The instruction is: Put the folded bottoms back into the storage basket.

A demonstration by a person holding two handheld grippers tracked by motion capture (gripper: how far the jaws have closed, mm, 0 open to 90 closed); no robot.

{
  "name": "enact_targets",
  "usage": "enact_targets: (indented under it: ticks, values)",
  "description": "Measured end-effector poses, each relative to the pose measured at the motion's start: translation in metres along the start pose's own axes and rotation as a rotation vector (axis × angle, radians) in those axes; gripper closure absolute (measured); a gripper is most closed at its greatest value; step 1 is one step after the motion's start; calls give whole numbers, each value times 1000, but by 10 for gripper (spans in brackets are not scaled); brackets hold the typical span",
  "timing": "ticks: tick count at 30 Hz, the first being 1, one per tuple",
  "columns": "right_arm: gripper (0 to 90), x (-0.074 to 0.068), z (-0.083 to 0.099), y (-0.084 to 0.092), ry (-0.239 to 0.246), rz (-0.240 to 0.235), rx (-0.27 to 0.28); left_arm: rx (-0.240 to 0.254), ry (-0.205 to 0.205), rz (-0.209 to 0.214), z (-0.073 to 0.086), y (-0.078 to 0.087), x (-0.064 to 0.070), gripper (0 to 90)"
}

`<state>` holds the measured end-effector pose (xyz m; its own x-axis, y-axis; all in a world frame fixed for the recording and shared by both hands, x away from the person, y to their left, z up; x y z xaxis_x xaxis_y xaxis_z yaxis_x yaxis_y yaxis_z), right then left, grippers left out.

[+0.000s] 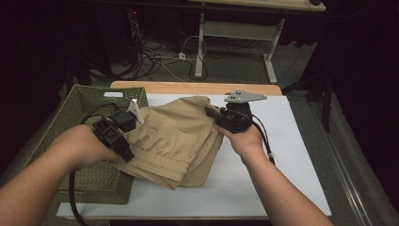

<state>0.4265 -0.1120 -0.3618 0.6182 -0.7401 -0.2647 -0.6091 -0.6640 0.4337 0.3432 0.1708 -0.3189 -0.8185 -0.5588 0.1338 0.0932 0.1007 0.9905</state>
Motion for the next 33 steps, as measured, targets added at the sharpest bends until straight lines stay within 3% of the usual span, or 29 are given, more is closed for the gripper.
enact_targets:
  ticks: [11, 20, 33]
  values:
    - [839, -10, -32, 13, 8, -11, 69, 20, -17, -37, 2, 38, -1, 746]
    - [839, -28, -52, 13, 42, -20, 87, 33, -15, -56, 18, 50, -7, 748]
    - [839, -55, -41, -38, 33, -65, 40, -2, 55, -79, 62, 38, -35, 747]
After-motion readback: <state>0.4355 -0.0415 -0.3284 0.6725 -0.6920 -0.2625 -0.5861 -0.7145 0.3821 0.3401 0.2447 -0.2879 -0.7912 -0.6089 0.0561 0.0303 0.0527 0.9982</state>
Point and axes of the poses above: each handheld gripper's, and its own axes: y roughly backward along the jaws, z roughly out of its underside, x roughly to its right, the point moved 3 cm from there along -y, roughly forward along the jaws, and after that the axes turned 15 degrees about -y, right-handed, at the moved point
